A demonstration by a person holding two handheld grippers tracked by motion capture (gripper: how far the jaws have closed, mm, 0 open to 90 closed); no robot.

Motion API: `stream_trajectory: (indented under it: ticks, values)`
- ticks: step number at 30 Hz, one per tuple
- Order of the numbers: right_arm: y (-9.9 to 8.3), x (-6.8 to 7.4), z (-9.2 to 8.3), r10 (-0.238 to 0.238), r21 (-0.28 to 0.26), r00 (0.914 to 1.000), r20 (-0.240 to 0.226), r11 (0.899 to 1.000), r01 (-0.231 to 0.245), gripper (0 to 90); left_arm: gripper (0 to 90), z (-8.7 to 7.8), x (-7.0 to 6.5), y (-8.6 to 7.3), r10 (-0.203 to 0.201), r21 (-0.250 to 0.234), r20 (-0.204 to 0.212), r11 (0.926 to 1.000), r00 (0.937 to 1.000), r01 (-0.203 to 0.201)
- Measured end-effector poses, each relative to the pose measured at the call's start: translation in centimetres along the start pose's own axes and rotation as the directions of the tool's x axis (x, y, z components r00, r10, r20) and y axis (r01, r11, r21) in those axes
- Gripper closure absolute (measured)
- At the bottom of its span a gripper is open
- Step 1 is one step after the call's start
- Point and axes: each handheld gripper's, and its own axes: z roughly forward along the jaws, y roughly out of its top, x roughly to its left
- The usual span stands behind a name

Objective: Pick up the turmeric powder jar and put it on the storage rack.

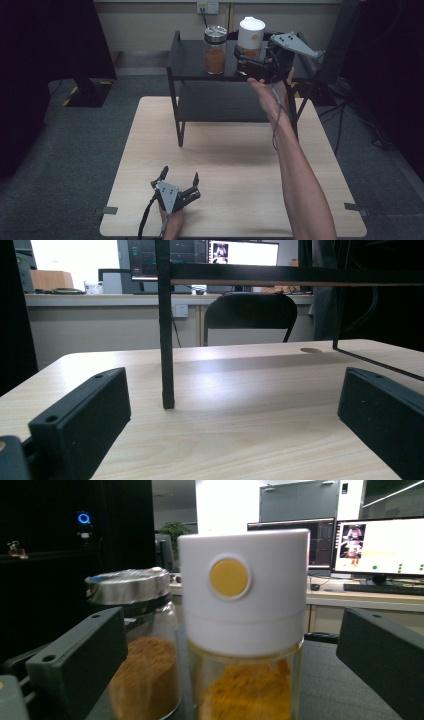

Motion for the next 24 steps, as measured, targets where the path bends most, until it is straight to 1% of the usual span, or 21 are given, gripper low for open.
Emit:
stream_trajectory:
  ticks: [6,7,9,10,13,15,19,21,23,24]
  values:
    - [-0.6,0.3,-1.4,-0.024,-0.001,0.9997,0.002,1.000,0.024,0.0,0.0,0.0,0.0,0.0,-0.002,0.000,0.000,1.0000,1.0000,0.002]
    - [-0.8,0.2,-1.6,-0.021,-0.004,0.9998,0.000,1.000,0.021,0.0,0.0,0.0,0.0,0.0,-0.002,0.000,0.000,1.0000,1.0000,0.002]
    - [-1.2,-0.1,-2.1,-0.020,-0.009,0.9996,-0.021,1.000,0.020,0.0,0.0,0.0,0.0,0.0,-0.003,0.000,0.001,1.0000,1.0000,0.003]
    - [-1.5,-0.1,-2.4,-0.030,-0.008,0.9993,-0.024,1.000,0.029,0.0,0.0,0.0,0.0,0.0,-0.002,0.000,0.001,1.0000,1.0000,0.002]
    - [-2.1,-0.1,-3.0,-0.036,-0.012,0.9991,-0.024,0.999,0.036,0.0,0.0,0.0,0.0,0.0,-0.004,-0.002,0.000,1.0000,1.0000,0.004]
    - [-2.7,-0.1,-3.4,-0.050,-0.025,0.9983,-0.029,0.998,0.049,0.0,0.0,0.0,0.0,0.0,-0.004,-0.001,0.001,1.0000,1.0000,0.004]
    - [-3.6,0.3,-4.3,-0.060,-0.026,0.9981,-0.014,0.998,0.060,0.0,0.0,0.0,0.0,0.0,-0.004,-0.002,0.000,1.0000,1.0000,0.004]
    - [-4.3,0.8,-4.8,-0.082,-0.031,0.9966,0.011,0.996,0.082,0.0,0.0,0.0,0.0,0.0,-0.003,-0.001,0.001,1.0000,1.0000,0.003]
    - [-4.9,0.7,-5.3,-0.100,-0.032,0.9950,0.001,0.994,0.100,0.0,0.0,0.0,0.0,0.0,-0.004,-0.001,0.001,1.0000,1.0000,0.004]
    - [-5.3,0.8,-5.6,-0.106,-0.032,0.9943,0.010,0.994,0.106,0.0,0.0,0.0,0.0,0.0,-0.003,-0.001,0.001,1.0000,1.0000,0.003]
